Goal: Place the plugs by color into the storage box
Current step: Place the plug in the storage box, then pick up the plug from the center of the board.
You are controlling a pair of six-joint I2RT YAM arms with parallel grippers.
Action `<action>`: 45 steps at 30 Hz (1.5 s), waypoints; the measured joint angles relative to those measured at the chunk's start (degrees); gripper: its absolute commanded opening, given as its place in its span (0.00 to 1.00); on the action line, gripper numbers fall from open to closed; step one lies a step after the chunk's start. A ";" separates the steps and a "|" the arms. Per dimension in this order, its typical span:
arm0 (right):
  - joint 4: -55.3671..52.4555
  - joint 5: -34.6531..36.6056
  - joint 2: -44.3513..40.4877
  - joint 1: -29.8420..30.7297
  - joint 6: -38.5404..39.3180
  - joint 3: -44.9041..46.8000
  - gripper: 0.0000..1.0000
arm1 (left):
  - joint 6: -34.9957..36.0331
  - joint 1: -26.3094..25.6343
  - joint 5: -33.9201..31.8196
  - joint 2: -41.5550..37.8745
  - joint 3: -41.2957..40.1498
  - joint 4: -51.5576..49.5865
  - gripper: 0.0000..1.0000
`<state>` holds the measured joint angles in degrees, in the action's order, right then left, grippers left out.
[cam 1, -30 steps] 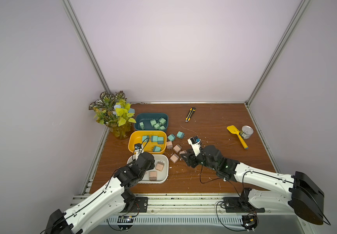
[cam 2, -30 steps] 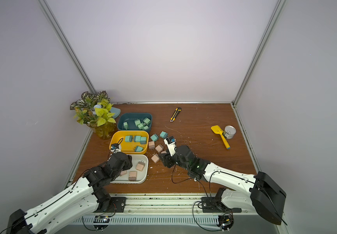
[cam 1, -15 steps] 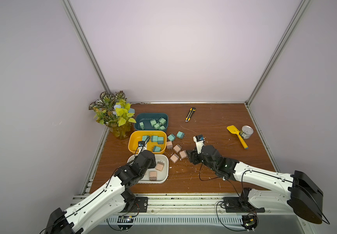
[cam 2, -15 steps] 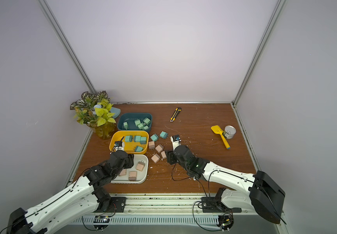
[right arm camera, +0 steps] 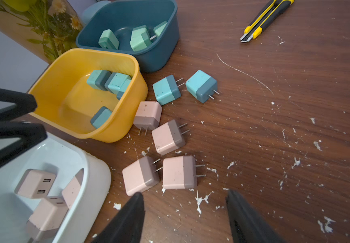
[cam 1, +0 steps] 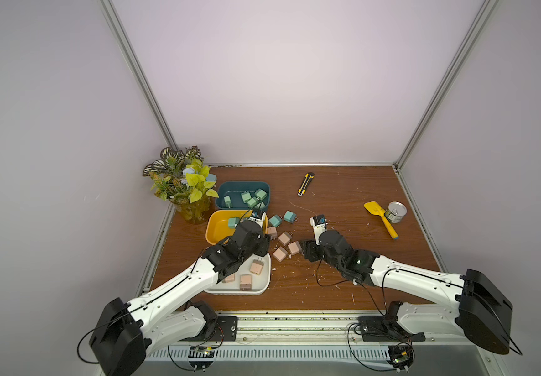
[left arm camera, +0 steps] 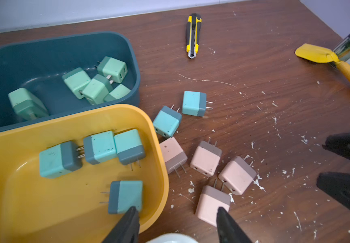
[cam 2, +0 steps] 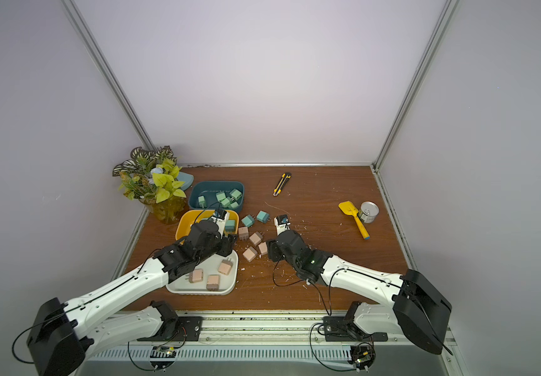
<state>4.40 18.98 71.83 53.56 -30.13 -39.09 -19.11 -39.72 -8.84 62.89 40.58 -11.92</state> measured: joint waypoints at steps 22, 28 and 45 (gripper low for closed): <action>3.19 -12.59 12.20 -16.55 2.93 -4.81 0.65 | 9.86 0.13 5.22 40.52 33.07 -2.29 0.58; 5.84 -16.83 16.35 -18.82 4.63 -5.99 0.63 | 10.16 2.54 6.40 46.18 36.89 -3.32 0.57; 6.05 -22.32 18.80 -20.00 4.48 -8.90 0.63 | 11.72 3.85 7.19 56.74 45.29 -3.63 0.61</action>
<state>10.46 -3.33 90.63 33.56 -25.65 -47.99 -7.40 -35.88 -1.65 119.63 85.86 -15.55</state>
